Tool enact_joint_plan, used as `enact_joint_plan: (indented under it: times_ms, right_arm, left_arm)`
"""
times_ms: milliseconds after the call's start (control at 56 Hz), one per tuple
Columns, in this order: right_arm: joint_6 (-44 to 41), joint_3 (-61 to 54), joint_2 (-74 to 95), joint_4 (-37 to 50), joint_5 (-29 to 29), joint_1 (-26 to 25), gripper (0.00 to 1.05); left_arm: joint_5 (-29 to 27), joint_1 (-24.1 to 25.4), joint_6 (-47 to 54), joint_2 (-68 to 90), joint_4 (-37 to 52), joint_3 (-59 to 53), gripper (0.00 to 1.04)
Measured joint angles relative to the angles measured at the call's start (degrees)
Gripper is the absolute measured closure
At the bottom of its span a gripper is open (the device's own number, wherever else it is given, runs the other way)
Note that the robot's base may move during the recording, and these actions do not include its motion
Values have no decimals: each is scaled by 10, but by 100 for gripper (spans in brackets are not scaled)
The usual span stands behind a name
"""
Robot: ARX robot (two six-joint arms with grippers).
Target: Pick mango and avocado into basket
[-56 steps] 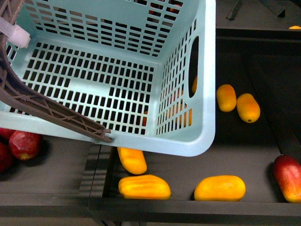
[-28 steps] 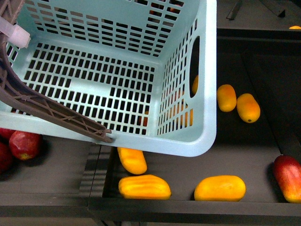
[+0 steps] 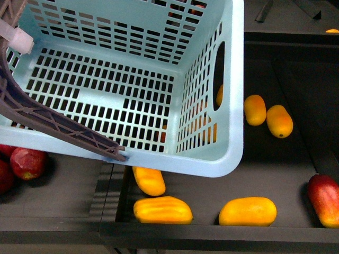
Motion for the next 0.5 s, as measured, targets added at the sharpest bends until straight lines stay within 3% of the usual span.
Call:
enact_joint_plan:
  times_ms: [500]
  right_arm:
    - [-82, 154, 432, 153, -141, -69, 8]
  left_arm:
    - [0, 0, 0, 0, 0, 0, 93]
